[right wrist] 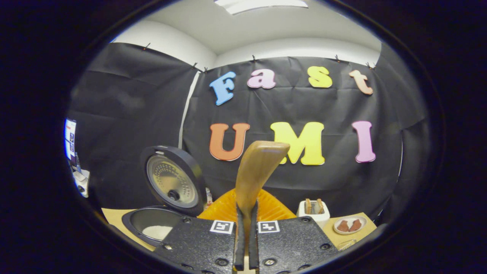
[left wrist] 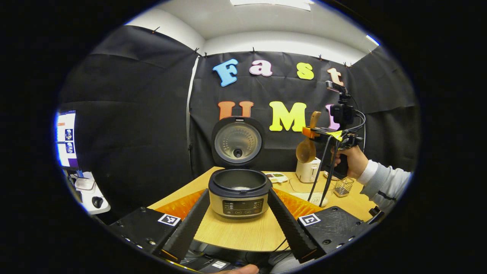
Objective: Close the left gripper, press the button to open the rice cooker; take a wooden spoon from the chopstick holder with the right hand, scoop a spoonful of rice and pour it into the rice cooker, then put the wooden spoon back into the chopstick holder.
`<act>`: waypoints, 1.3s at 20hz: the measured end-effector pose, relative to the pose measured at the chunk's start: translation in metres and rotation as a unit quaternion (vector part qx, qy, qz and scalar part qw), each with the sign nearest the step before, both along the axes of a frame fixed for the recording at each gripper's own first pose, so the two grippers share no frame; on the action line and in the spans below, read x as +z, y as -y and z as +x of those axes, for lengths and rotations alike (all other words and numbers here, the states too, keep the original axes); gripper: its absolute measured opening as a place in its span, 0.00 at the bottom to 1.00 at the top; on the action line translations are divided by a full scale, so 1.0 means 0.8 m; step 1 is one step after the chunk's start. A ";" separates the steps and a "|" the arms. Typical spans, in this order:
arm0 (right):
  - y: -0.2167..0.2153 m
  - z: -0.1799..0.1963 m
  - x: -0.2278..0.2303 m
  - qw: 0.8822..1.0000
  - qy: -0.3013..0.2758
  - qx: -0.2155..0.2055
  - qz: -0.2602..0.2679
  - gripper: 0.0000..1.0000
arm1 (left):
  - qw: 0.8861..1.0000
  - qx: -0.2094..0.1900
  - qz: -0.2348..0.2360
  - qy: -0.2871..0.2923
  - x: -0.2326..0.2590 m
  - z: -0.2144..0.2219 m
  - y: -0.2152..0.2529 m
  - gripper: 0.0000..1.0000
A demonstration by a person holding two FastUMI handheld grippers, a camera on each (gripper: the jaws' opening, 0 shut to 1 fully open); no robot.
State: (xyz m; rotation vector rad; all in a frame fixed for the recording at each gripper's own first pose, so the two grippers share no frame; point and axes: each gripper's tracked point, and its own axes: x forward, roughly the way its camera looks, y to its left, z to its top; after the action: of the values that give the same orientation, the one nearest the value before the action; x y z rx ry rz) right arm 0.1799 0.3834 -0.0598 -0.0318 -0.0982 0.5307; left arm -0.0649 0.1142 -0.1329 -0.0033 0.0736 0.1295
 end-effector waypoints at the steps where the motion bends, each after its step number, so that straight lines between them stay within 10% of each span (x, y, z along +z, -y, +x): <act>1: 0.020 0.006 -0.001 1.000 -0.003 -0.009 -0.002 0.10 | 1.000 -0.003 -0.002 0.001 0.001 0.004 0.004 0.97; 10: 0.181 0.071 -0.019 0.996 -0.015 -0.086 0.001 0.11 | 1.000 -0.021 -0.006 0.018 0.013 0.048 0.053 0.97; 26: 0.355 0.146 -0.213 0.970 -0.161 -0.175 0.052 0.13 | 0.999 -0.034 0.004 -0.002 -0.005 0.085 0.091 0.97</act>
State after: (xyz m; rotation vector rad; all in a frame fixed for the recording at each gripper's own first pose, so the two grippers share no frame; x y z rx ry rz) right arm 0.2966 0.0996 -0.2302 0.1382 0.1949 0.1728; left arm 0.0028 0.0412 -0.1367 0.0070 0.0765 0.0620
